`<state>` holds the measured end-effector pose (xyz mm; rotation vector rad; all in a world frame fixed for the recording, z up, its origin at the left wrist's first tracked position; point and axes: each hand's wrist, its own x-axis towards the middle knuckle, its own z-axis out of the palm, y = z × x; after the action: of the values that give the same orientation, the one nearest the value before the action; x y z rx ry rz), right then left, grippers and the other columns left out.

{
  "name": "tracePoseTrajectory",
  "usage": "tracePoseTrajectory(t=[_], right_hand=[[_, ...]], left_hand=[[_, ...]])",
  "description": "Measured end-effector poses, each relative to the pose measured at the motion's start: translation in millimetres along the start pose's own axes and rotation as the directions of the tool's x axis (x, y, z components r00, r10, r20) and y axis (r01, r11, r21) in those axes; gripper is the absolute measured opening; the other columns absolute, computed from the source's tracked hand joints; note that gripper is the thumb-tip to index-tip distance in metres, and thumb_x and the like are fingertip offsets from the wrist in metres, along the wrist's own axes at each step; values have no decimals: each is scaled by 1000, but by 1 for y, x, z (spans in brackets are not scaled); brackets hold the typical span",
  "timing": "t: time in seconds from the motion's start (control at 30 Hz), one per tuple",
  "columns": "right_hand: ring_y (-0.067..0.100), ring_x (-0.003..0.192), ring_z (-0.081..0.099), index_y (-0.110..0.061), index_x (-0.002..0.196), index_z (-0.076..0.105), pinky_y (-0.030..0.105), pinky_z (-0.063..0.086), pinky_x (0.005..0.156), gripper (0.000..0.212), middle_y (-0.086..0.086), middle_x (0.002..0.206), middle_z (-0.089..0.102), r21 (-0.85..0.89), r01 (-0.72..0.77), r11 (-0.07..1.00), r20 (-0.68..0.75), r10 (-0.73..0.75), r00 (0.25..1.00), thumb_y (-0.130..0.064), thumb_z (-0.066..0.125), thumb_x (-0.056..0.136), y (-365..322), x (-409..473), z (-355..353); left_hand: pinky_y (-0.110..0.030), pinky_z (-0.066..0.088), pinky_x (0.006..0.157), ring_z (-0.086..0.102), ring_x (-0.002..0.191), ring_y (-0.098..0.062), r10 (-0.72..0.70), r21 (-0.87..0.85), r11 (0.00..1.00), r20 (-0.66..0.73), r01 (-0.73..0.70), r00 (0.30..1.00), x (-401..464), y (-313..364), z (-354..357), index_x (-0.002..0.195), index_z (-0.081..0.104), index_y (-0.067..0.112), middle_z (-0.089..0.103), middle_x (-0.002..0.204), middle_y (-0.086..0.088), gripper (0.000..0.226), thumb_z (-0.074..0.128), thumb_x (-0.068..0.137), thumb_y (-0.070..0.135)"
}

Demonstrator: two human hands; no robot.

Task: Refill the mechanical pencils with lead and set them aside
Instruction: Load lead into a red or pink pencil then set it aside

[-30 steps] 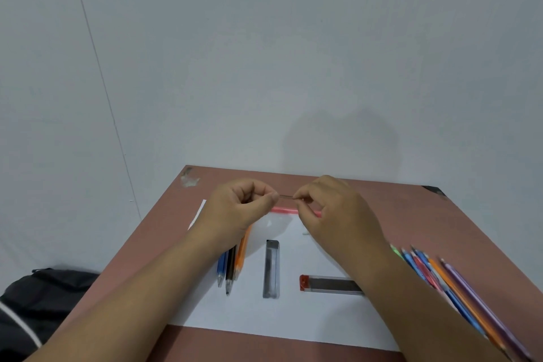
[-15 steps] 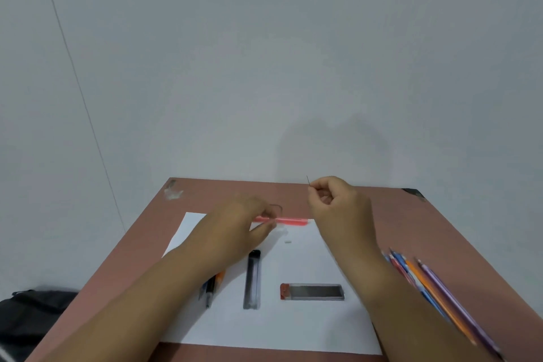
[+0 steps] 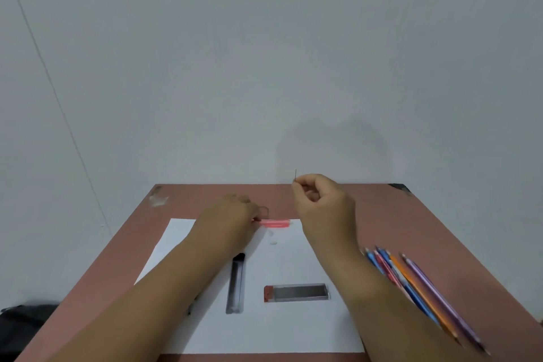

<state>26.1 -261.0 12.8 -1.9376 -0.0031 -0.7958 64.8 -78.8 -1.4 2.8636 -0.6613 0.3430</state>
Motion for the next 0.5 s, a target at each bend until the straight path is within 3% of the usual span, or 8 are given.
tracePoseTrajectory(t=[0.1, 0.23, 0.33, 0.43, 0.47, 0.5], right_hand=[[1, 81, 66, -26, 90, 76, 14, 53, 67, 11, -17, 79, 70, 71, 18, 997, -8, -17, 1000, -17, 70, 93, -5, -2, 1], [5, 82, 70, -26, 91, 77, 18, 56, 74, 10, -16, 82, 73, 276, -53, 960, -2, 56, 998, -18, 72, 92, -16, -6, -2], [13, 86, 73, -26, 92, 77, 28, 60, 81, 10, -8, 84, 75, 434, -84, 897, 0, 93, 996, -17, 74, 92, -26, -8, -6], [14, 88, 74, -20, 93, 77, 28, 59, 82, 8, -5, 86, 76, 466, -38, 884, 9, 38, 999, -13, 72, 93, -32, -12, -6], [15, 89, 74, -18, 93, 76, 30, 59, 82, 8, -3, 87, 77, 472, -18, 882, 16, 12, 1000, -12, 72, 93, -33, -13, -6], [17, 91, 74, -17, 93, 76, 32, 59, 83, 8, -2, 88, 77, 472, 7, 881, 23, -20, 1000, -10, 71, 93, -34, -15, -5]], left_hand=[[-31, 49, 91, 58, 108, -14, -35, -71, 997, -60, 31, 998, -4, -1, -1, 119, 70, 31, 66, 113, 11, 24, 55, 101, 23], [-30, 50, 71, 60, 80, -11, -153, -249, 960, -96, 125, 984, -10, -6, -6, 102, 68, 35, 65, 88, 14, 14, 56, 102, 27], [-13, 36, 59, 56, 72, -7, -166, -280, 953, -157, 117, 974, -17, -10, -16, 100, 66, 40, 61, 79, 18, 16, 54, 103, 29], [-9, 41, 69, 57, 80, 1, -145, -256, 963, -213, 88, 966, -20, -10, -19, 111, 67, 38, 65, 89, 22, 20, 51, 104, 29], [-13, 46, 75, 59, 85, -1, -145, -313, 947, -212, 73, 967, -19, -11, -17, 112, 66, 38, 67, 93, 21, 20, 52, 104, 27], [-27, 52, 80, 61, 87, -5, -147, -379, 924, -208, 59, 967, -18, -12, -14, 111, 64, 38, 67, 93, 19, 19, 52, 103, 25]])
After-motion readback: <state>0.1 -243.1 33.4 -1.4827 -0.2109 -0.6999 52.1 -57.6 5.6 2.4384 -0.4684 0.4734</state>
